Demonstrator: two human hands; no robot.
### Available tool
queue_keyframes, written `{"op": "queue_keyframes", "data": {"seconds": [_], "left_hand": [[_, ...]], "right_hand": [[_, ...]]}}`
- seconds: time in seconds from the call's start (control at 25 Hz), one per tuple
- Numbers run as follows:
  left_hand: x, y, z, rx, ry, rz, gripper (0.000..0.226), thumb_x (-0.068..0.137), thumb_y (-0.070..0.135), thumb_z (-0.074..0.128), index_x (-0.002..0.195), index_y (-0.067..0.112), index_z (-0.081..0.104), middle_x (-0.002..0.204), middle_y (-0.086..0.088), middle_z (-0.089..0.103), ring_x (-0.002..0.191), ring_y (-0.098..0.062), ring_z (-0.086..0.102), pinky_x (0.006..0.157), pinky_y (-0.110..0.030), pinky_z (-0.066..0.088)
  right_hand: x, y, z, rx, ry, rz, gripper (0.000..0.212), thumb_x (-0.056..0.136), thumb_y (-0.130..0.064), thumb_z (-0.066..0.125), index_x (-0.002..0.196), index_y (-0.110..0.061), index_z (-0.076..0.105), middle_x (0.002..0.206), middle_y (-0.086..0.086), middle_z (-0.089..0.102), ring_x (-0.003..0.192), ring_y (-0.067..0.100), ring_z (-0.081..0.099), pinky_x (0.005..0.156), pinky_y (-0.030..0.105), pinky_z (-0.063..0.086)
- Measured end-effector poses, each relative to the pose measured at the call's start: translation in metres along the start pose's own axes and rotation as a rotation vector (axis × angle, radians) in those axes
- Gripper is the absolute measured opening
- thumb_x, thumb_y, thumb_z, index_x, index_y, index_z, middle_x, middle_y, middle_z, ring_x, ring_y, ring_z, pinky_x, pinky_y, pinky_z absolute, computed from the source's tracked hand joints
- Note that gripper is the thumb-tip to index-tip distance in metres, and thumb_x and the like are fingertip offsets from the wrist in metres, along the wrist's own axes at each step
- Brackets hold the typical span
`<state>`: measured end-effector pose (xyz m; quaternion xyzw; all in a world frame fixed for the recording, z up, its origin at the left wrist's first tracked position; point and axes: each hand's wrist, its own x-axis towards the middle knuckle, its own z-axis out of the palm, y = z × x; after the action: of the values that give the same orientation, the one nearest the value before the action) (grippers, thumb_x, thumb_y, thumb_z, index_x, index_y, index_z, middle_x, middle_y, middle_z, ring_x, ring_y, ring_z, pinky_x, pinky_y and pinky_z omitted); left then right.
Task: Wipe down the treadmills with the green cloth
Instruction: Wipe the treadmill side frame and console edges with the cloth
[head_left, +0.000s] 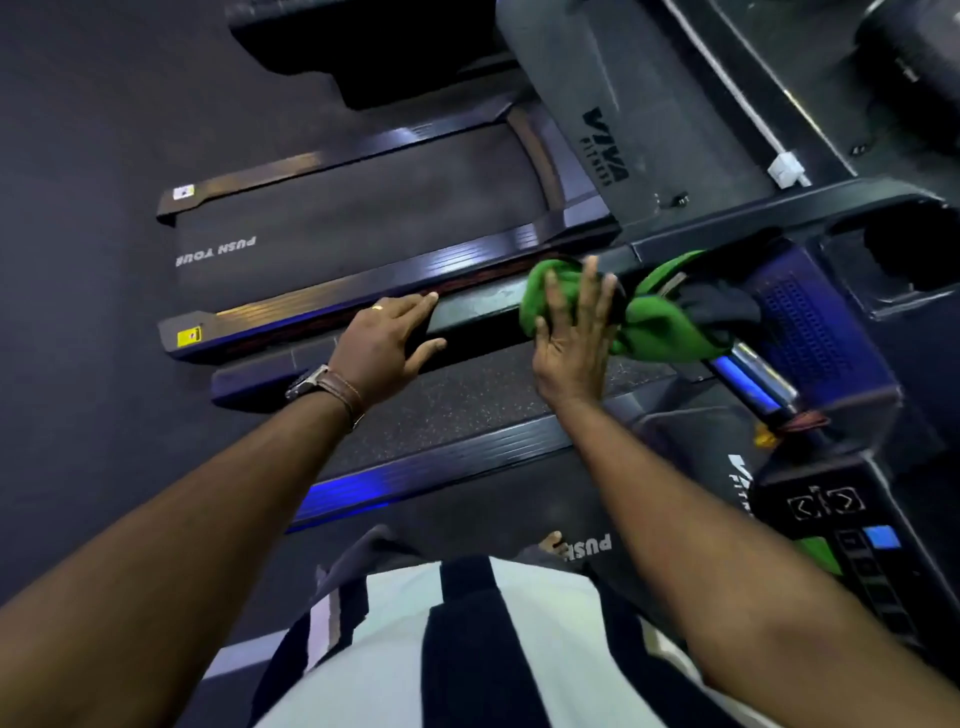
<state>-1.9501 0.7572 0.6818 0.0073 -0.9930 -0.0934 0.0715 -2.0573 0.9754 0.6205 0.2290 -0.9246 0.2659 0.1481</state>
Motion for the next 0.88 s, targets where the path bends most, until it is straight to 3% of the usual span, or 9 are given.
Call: {"op": "queue_keyframes", "data": {"seconds": [0.08,0.12,0.2,0.28,0.4,0.52,0.6,0.76,0.88], "left_hand": [[0.002,-0.005,0.000,0.021,0.001,0.042,0.060,0.092,0.049,0.047,0.135,0.007,0.051,0.125,-0.012,0.061,0.100,-0.032,0.059,0.087,-0.039,0.048],[0.003,-0.006,-0.001,0.028,-0.002,0.063,0.060,0.093,0.049,0.047,0.135,0.007,0.051,0.125,-0.012,0.062,0.099,-0.031,0.059,0.086,-0.039,0.048],[0.006,-0.011,-0.001,0.030,-0.014,0.120,0.060,0.093,0.050,0.048,0.135,0.007,0.050,0.125,-0.012,0.062,0.098,-0.030,0.059,0.085,-0.039,0.048],[0.006,-0.019,0.001,-0.001,-0.010,0.157,0.061,0.093,0.050,0.048,0.136,0.007,0.050,0.126,-0.013,0.061,0.099,-0.029,0.059,0.087,-0.039,0.048],[0.006,-0.026,0.006,-0.074,0.013,0.150,0.061,0.091,0.051,0.050,0.135,0.009,0.051,0.126,-0.011,0.062,0.101,-0.028,0.059,0.089,-0.038,0.047],[0.005,-0.027,0.009,-0.097,0.019,0.153,0.062,0.090,0.053,0.050,0.136,0.011,0.051,0.125,-0.010,0.062,0.100,-0.029,0.059,0.088,-0.038,0.048],[0.005,-0.026,0.009,-0.090,0.029,0.138,0.063,0.089,0.054,0.049,0.135,0.011,0.051,0.125,-0.010,0.062,0.100,-0.030,0.059,0.086,-0.040,0.049],[0.005,-0.026,0.007,-0.087,0.027,0.151,0.063,0.089,0.054,0.047,0.136,0.012,0.050,0.124,-0.008,0.062,0.100,-0.031,0.059,0.084,-0.040,0.049],[0.005,-0.025,0.006,-0.100,0.019,0.145,0.064,0.089,0.055,0.047,0.136,0.012,0.051,0.125,-0.007,0.063,0.102,-0.031,0.059,0.085,-0.040,0.050]], "right_hand": [[-0.001,-0.020,0.011,0.379,0.141,0.385,0.062,0.095,-0.010,0.046,0.153,-0.017,0.025,0.157,0.031,-0.002,0.146,0.039,-0.007,0.116,0.031,0.008],[0.001,-0.040,0.016,0.571,0.185,0.555,0.059,0.096,-0.013,0.042,0.152,-0.010,0.023,0.156,0.033,-0.005,0.145,0.037,-0.008,0.115,0.020,-0.001],[-0.002,-0.085,0.027,0.798,0.180,0.783,0.067,0.097,-0.033,0.032,0.152,-0.001,0.014,0.157,0.029,-0.008,0.148,0.035,-0.009,0.115,0.014,-0.007],[-0.018,-0.118,0.037,0.792,0.123,0.737,0.072,0.097,-0.040,0.034,0.153,-0.007,0.003,0.158,0.021,-0.019,0.149,0.032,-0.012,0.117,0.019,-0.003],[-0.004,-0.092,0.045,0.715,0.254,0.578,0.067,0.102,-0.035,0.037,0.154,-0.021,-0.003,0.157,0.006,-0.029,0.147,0.021,-0.024,0.121,0.032,-0.004],[0.038,-0.049,0.034,0.996,0.444,0.976,0.063,0.104,-0.044,0.023,0.154,-0.022,-0.008,0.158,-0.003,-0.027,0.143,0.008,-0.026,0.120,0.043,-0.013],[0.045,-0.061,0.029,1.090,0.450,1.091,0.066,0.101,-0.051,0.019,0.154,-0.024,-0.009,0.158,-0.007,-0.025,0.143,0.004,-0.024,0.120,0.044,-0.012],[0.021,-0.111,0.022,0.820,0.373,0.725,0.058,0.100,-0.046,0.020,0.154,-0.031,0.005,0.159,-0.009,-0.025,0.144,0.014,-0.027,0.117,0.045,-0.014],[0.052,-0.052,0.005,0.460,0.316,0.707,0.059,0.095,-0.038,0.022,0.153,-0.025,0.026,0.164,-0.002,-0.008,0.148,0.030,-0.015,0.113,0.066,0.000]]}}
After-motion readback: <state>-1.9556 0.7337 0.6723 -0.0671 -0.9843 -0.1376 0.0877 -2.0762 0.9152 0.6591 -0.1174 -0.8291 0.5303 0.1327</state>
